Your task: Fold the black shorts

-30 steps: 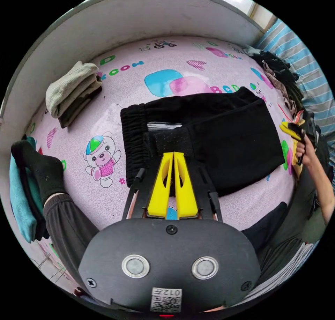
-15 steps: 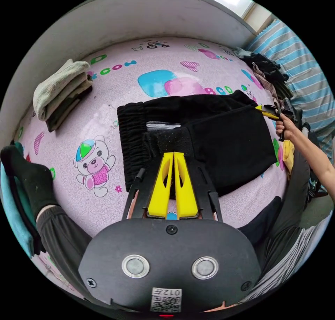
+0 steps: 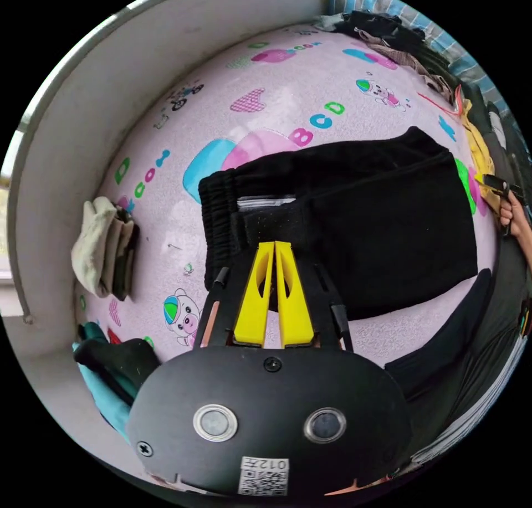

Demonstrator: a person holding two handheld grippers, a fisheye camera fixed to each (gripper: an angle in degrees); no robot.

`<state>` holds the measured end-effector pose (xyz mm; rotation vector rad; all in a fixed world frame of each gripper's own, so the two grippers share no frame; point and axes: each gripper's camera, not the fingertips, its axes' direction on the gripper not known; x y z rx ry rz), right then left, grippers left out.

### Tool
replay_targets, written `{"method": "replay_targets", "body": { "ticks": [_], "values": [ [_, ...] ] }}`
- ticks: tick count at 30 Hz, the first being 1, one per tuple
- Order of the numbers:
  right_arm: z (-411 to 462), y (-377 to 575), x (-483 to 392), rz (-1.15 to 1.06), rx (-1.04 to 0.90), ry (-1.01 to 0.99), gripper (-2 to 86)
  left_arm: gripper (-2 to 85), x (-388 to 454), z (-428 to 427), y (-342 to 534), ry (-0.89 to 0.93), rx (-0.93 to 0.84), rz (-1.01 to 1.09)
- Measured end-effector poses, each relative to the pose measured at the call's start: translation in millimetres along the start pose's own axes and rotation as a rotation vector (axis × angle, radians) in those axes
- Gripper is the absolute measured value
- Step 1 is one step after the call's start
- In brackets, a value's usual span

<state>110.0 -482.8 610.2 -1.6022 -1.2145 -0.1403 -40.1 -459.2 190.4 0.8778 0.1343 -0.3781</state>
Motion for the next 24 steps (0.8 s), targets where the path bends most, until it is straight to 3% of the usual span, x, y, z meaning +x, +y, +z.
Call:
{"method": "replay_targets", "body": {
  "ticks": [6,12,19,24],
  "values": [
    [31.6,-41.9,-17.8,-0.018,-0.136,-0.073,7.0,1.7,121.6,-31.1,55.8,0.178,0.252,0.058],
    [46.2,-57.2,-15.0,0.046,-0.163,-0.077,7.6,6.1,308.2,-4.1,96.3,0.309,0.232,0.34],
    [50.3,-53.5,-29.0,0.04,-0.13,-0.074,7.0,9.9,448.6,27.9,146.6,0.131,0.255,0.508],
    [47.2,-42.0,-29.3,0.053,-0.102,-0.098,7.1,9.9,496.9,58.1,178.3,-0.086,0.266,0.563]
  ]
}}
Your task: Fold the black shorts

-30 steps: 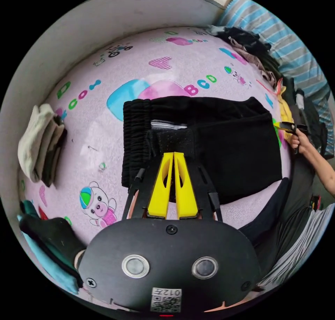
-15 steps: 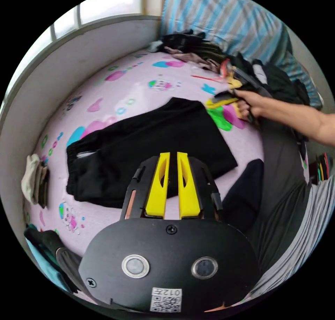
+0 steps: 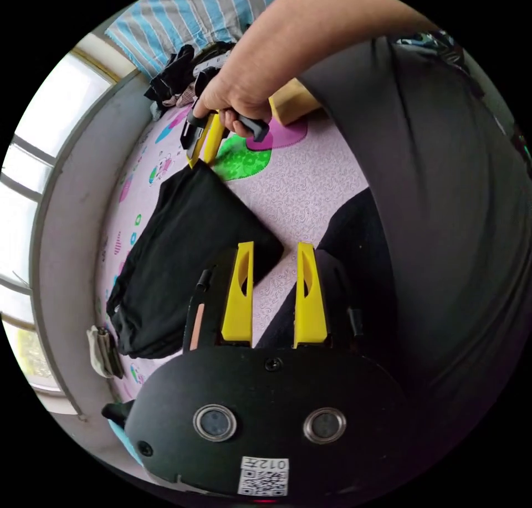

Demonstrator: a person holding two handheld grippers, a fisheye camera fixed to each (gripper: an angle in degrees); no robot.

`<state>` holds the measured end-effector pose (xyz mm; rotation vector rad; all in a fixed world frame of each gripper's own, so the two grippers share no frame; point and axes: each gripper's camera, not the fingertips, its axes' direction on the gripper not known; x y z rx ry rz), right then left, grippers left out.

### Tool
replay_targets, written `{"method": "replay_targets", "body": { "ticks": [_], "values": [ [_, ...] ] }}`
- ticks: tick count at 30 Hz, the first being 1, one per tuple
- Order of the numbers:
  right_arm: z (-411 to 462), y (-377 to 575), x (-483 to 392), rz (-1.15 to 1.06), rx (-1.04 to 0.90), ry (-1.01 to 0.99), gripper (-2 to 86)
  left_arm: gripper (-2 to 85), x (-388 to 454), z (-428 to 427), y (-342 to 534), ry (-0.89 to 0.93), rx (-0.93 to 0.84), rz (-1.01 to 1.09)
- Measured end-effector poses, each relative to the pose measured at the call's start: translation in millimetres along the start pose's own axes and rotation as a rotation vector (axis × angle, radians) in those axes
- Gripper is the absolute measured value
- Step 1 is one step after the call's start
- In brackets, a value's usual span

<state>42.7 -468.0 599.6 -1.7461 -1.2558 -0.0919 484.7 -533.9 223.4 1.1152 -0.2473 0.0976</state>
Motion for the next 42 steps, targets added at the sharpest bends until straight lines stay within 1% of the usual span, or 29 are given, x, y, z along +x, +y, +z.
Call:
{"method": "replay_targets", "body": {
  "ticks": [5,13,17,23,26,29,32,34,36,39,42],
  "values": [
    [2.9,11.8,5.1,0.017,-0.012,-0.071,7.2,9.2,25.4,10.4,9.3,-0.041,-0.01,0.018],
    [9.6,15.0,3.4,0.031,-0.005,-0.102,6.3,5.8,54.8,18.6,26.4,-0.115,-0.008,0.06],
    [9.2,21.4,9.5,0.061,0.006,-0.156,4.3,3.9,44.9,6.9,38.1,-0.075,0.016,0.026],
    [-6.1,34.5,1.9,0.028,0.02,-0.245,2.9,1.4,9.8,-34.6,58.0,-0.02,0.077,-0.051],
    [-21.9,45.1,-4.6,0.005,0.014,-0.251,2.7,1.0,-8.0,-59.0,69.0,0.021,0.112,-0.065],
    [-44.4,60.8,-10.2,-0.015,0.018,-0.254,2.6,0.8,-27.0,-86.6,79.7,0.082,0.165,-0.082],
    [-71.5,81.2,-14.7,-0.025,0.043,-0.26,2.5,0.6,-51.2,-113.7,90.2,0.18,0.231,-0.1],
    [-87.6,94.5,-16.6,-0.02,0.064,-0.27,2.4,0.5,-77.1,-133.5,99.8,0.285,0.288,-0.132],
    [-102.7,107.6,-19.9,-0.017,0.089,-0.279,2.4,0.4,-97.0,-148.5,108.1,0.347,0.332,-0.147],
    [-121.5,124.8,-30.9,-0.012,0.136,-0.299,2.3,0.4,-134.3,-174.4,125.9,0.391,0.405,-0.167],
    [-125.5,128.7,-53.0,-0.04,0.169,-0.305,2.3,0.3,-188.7,-193.2,151.7,0.42,0.461,-0.247]
  ]
}}
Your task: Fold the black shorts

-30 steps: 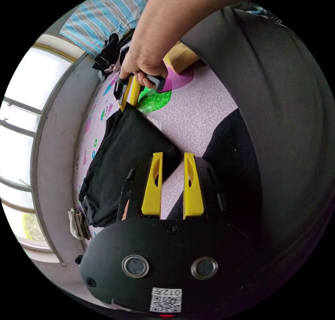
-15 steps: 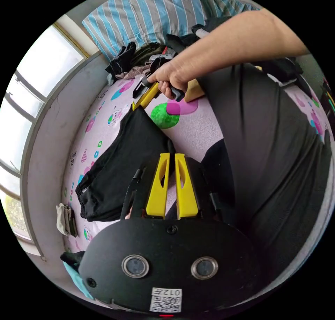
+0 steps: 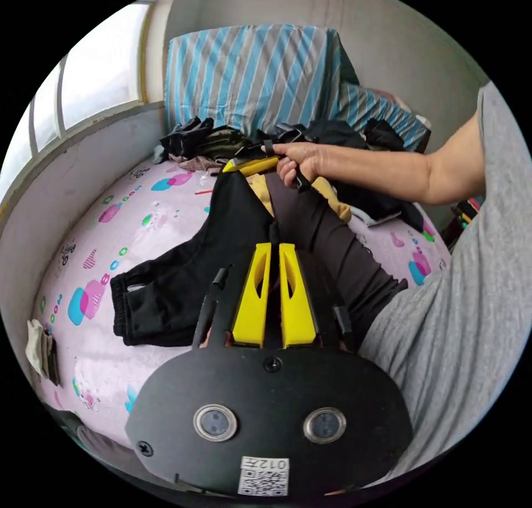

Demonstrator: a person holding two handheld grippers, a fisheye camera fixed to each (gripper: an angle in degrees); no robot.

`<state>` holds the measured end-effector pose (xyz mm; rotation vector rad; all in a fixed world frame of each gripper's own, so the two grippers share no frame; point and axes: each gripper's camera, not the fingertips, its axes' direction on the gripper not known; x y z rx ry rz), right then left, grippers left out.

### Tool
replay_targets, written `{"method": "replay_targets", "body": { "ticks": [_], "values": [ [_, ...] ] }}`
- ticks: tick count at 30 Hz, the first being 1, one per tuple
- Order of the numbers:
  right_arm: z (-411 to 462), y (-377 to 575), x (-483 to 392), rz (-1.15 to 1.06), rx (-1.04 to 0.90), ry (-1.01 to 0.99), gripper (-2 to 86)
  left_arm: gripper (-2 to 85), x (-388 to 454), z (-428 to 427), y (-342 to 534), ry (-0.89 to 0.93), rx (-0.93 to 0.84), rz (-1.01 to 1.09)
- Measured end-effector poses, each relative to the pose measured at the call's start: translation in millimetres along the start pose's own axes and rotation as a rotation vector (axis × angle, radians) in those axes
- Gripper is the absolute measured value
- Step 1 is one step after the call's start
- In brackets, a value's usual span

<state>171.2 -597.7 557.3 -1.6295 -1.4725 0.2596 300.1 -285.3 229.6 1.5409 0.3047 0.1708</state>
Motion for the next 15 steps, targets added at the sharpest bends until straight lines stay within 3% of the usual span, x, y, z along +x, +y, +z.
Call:
{"method": "replay_targets", "body": {
  "ticks": [15],
  "values": [
    [218.6,-53.6,-54.6,-0.053,-0.074,0.028,2.5,0.6,-301.7,-153.2,76.3,0.142,0.226,-0.514]
  ]
}}
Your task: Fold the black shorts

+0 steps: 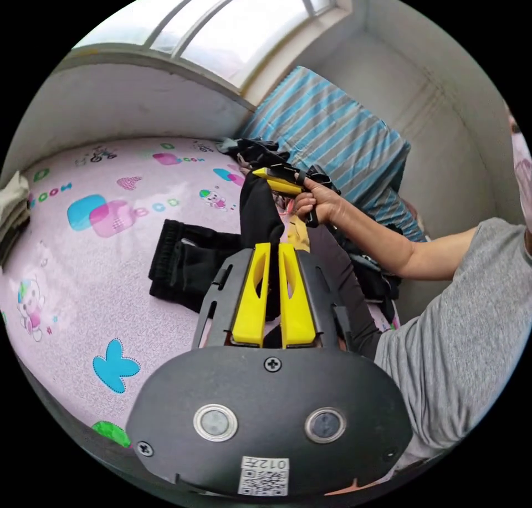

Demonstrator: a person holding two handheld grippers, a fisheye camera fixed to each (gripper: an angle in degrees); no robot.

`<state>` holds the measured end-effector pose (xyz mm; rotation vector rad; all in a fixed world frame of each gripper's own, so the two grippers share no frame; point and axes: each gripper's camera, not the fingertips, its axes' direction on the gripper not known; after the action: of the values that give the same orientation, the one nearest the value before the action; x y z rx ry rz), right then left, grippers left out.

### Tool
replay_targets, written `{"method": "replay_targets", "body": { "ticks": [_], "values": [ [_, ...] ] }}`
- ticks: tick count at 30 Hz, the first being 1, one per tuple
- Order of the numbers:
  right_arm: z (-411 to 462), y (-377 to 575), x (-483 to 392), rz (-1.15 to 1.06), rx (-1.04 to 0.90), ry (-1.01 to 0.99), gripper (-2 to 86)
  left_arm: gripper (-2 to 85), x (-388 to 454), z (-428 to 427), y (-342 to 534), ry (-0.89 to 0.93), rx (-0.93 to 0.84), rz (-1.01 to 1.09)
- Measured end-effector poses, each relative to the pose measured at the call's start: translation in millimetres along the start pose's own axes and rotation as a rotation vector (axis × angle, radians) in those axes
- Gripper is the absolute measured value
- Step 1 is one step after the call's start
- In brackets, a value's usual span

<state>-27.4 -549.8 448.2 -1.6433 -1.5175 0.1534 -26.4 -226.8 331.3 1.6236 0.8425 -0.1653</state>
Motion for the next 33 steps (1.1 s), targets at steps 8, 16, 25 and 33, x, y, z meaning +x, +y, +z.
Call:
{"method": "replay_targets", "body": {
  "ticks": [8,16,25,33],
  "values": [
    [121.4,-32.7,20.5,0.056,-0.053,0.147,2.7,1.0,-149.5,-35.8,-29.5,0.076,0.048,-0.32],
    [208.1,-51.2,36.3,0.059,-0.126,0.225,3.3,1.4,-233.2,-58.2,-37.3,0.148,0.088,-0.537],
    [270.9,-70.0,43.7,0.017,-0.24,0.387,5.9,1.9,-256.9,-56.2,-44.6,0.14,0.061,-0.729],
    [241.5,-67.7,54.2,-0.04,-0.201,0.214,6.8,2.4,-212.7,-101.6,-76.9,-0.094,0.166,-0.63]
  ]
}}
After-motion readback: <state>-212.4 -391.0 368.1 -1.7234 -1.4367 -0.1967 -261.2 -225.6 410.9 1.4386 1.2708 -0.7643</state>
